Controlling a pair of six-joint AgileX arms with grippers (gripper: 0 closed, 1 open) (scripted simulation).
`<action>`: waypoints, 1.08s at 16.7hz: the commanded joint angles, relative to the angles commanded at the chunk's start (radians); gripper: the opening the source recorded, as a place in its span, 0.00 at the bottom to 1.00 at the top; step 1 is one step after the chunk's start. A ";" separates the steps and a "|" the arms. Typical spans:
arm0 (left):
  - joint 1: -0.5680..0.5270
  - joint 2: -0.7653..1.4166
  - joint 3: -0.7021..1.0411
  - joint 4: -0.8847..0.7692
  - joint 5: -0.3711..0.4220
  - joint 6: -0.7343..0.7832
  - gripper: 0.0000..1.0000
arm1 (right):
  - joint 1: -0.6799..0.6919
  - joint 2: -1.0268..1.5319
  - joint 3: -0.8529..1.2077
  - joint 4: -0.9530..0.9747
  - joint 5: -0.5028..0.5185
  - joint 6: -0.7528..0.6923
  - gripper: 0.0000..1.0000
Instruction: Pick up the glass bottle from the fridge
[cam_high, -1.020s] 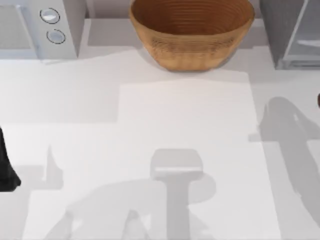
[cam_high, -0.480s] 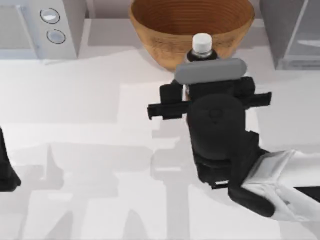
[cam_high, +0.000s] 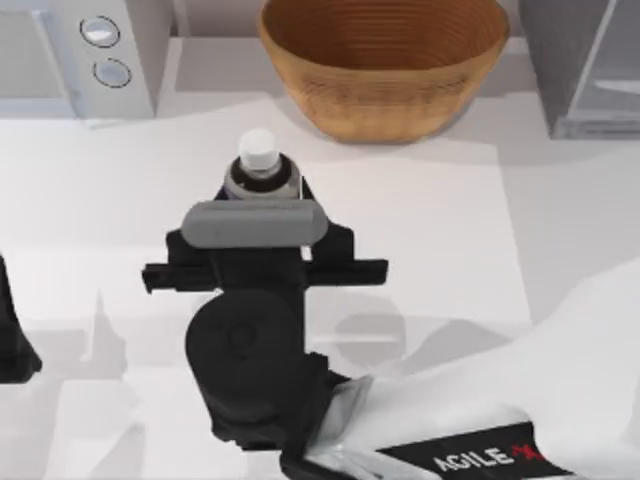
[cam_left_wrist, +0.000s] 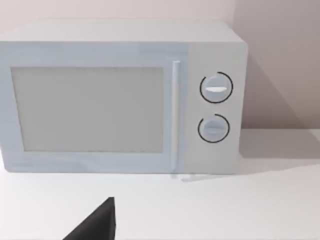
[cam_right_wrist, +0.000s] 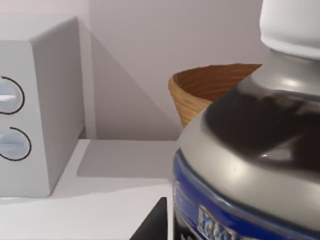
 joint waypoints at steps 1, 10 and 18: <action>0.000 0.000 0.000 0.000 0.000 0.000 1.00 | 0.002 0.003 0.003 0.003 0.003 -0.001 0.00; 0.000 0.000 0.000 0.000 0.000 0.000 1.00 | -0.050 0.089 0.038 0.039 -0.046 -0.009 0.00; 0.000 0.000 0.000 0.000 0.000 0.000 1.00 | -0.107 0.179 0.095 0.097 -0.104 -0.010 0.00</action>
